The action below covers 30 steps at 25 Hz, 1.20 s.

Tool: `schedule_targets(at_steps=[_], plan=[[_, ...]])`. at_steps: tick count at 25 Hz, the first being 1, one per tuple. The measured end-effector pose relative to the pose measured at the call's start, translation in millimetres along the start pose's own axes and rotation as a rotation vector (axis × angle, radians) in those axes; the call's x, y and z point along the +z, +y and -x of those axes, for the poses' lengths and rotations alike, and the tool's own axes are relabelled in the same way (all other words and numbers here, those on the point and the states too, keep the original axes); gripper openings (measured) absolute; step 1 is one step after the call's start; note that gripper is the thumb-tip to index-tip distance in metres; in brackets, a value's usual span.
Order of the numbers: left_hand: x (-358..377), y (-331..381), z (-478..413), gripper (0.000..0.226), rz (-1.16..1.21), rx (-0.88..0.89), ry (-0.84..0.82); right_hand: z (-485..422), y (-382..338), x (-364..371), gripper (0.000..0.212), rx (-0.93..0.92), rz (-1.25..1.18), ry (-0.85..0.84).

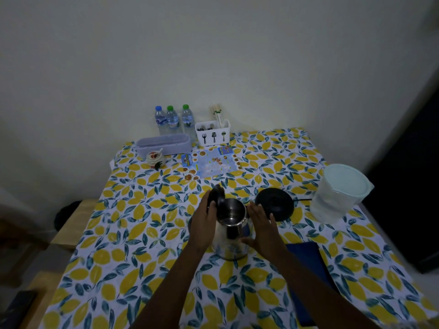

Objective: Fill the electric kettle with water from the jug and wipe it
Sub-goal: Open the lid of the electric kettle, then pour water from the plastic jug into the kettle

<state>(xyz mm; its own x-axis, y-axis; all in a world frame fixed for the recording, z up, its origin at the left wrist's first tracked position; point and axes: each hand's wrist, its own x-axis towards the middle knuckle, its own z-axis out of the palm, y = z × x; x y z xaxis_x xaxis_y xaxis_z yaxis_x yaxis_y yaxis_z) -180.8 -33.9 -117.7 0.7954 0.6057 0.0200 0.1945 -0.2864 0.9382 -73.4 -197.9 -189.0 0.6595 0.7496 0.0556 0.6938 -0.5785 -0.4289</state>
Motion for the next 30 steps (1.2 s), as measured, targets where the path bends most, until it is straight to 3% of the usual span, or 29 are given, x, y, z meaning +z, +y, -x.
schedule_targets(at_steps=[3, 6, 11, 14, 17, 23, 30], plan=[[-20, -6, 11, 0.044, 0.269, -0.097, 0.050, 2, -2, -1, 0.106, -0.003, 0.026, 0.004], [-33, -16, 16, 0.058, 0.240, -0.173, 0.128, 5, -6, -2, 0.101, -0.025, 0.080, 0.011], [-45, -18, 24, 0.059, -0.068, -0.060, 0.234, 14, -12, -3, 0.099, -0.009, 0.079, 0.005], [-43, -17, 26, 0.051, -0.534, 0.172, 0.270, 23, -6, -5, 0.098, 0.012, 0.060, 0.037], [-13, 3, 30, 0.049, -0.694, 0.364, 0.123, 32, 11, -16, 0.097, 0.040, 0.046, 0.088], [90, 32, 16, 0.050, -0.695, 0.453, -0.291, 64, 81, -52, 0.098, 0.182, 0.037, 0.179], [231, 72, -12, 0.052, -0.704, 0.536, -0.480, 117, 199, -109, 0.083, 0.375, 0.003, 0.311]])
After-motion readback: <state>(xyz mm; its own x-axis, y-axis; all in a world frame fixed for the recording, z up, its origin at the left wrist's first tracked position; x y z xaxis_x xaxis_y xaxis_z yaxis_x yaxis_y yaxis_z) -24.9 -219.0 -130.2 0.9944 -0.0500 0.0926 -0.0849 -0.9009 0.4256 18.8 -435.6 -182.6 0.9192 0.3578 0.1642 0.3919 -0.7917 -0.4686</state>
